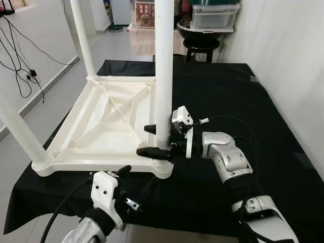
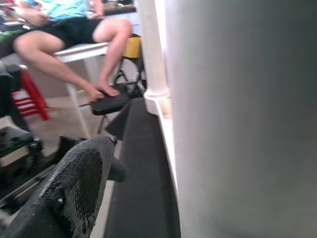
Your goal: Building children table
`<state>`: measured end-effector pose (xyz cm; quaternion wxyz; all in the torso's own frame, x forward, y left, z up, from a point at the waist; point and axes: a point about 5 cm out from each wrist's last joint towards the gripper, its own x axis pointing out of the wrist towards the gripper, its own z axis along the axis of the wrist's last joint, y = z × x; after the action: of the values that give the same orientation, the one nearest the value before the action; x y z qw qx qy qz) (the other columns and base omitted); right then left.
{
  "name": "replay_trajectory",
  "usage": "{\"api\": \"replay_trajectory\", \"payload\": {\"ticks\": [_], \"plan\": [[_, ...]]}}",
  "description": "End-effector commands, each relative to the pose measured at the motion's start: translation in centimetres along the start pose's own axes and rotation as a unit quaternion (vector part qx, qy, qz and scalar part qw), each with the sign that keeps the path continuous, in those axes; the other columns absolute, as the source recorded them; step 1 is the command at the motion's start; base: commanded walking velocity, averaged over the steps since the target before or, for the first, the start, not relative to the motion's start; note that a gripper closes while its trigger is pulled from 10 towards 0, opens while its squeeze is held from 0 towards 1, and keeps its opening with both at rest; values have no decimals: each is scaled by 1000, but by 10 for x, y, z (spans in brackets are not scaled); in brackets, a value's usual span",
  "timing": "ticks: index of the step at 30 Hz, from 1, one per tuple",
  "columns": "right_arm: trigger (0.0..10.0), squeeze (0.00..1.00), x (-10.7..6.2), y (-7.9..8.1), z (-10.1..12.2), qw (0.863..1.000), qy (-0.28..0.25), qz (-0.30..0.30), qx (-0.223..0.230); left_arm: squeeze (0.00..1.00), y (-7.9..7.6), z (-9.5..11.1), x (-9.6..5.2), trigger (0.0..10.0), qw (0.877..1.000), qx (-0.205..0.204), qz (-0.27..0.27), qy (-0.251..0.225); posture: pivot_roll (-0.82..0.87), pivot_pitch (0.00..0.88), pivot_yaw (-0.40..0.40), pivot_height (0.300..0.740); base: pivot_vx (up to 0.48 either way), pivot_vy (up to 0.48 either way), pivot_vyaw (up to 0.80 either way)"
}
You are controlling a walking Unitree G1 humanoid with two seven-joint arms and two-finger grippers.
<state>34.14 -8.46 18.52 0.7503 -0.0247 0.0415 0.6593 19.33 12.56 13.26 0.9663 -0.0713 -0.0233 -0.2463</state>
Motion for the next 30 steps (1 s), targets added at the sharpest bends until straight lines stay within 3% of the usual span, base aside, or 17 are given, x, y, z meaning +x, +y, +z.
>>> {"api": "replay_trajectory", "payload": {"ticks": [1,5,6,7,12,14,15,21,22,23,24,25,26,27,28,30], "plan": [[10000,0,10,-3,1,999,2,37,5,0,2,-4,-1,10000,1000,-4,2,7,3,3,-15,740,0,0,0],[10000,0,12,-7,0,999,3,38,12,0,2,-4,-1,10000,1000,-4,2,8,10,4,-18,740,0,0,0],[6549,0,13,-7,-2,999,3,41,19,0,2,-4,-1,10000,1000,-4,3,8,12,4,-19,740,0,0,0],[0,0,12,-8,-3,999,1,39,26,0,2,-4,-1,10000,1000,-4,4,8,15,7,-23,740,0,0,0],[0,0,7,-10,-6,999,-10,42,31,0,1,-4,-1,10000,1000,-4,6,6,10,12,-23,740,0,0,0],[0,0,2,-11,-7,999,-17,32,28,0,1,-4,-2,10000,1000,-4,6,5,3,19,-20,740,0,0,0],[0,0,-10,-11,-11,999,-32,6,24,0,0,-3,-2,10000,1000,-5,6,4,-4,24,-18,740,0,0,0],[0,0,-18,-11,-15,999,-33,-23,11,0,0,-2,-2,10000,1000,-5,4,3,-4,25,-17,740,0,0,0],[0,0,-20,-3,-23,994,-26,-109,7,0,1,-1,-4,10000,1000,-5,4,3,-6,41,-26,740,0,0,0],[0,0,-20,-3,-23,994,-26,-109,7,0,1,-1,-4,10000,1000,-5,4,3,-6,41,-26,740,0,0,0],[0,0,-15,1,-26,982,-27,-187,1,0,1,-1,-5,10000,1000,-4,5,3,-10,48,-24,740,0,0,0],[0,0,-15,1,-26,982,-27,-187,1,0,1,-1,-5,10000,1000,-4,5,3,-10,48,-24,740,0,0,0],[0,0,-15,1,-33,941,-11,-339,9,0,3,0,-6,10000,1000,-4,6,3,-14,56,-15,740,0,0,0],[0,0,-5,19,-43,924,0,-382,23,0,4,1,-7,10000,1000,-3,7,4,-11,57,-6,740,0,0,0],[0,0,2,29,-43,922,2,-387,17,0,5,0,-7,10000,1000,-2,7,6,-19,55,-3,740,0,0,0],[0,0,3,31,-43,919,1,-394,26,0,5,0,-7,10000,1000,-2,7,7,-21,43,-8,740,0,0,0]]}}
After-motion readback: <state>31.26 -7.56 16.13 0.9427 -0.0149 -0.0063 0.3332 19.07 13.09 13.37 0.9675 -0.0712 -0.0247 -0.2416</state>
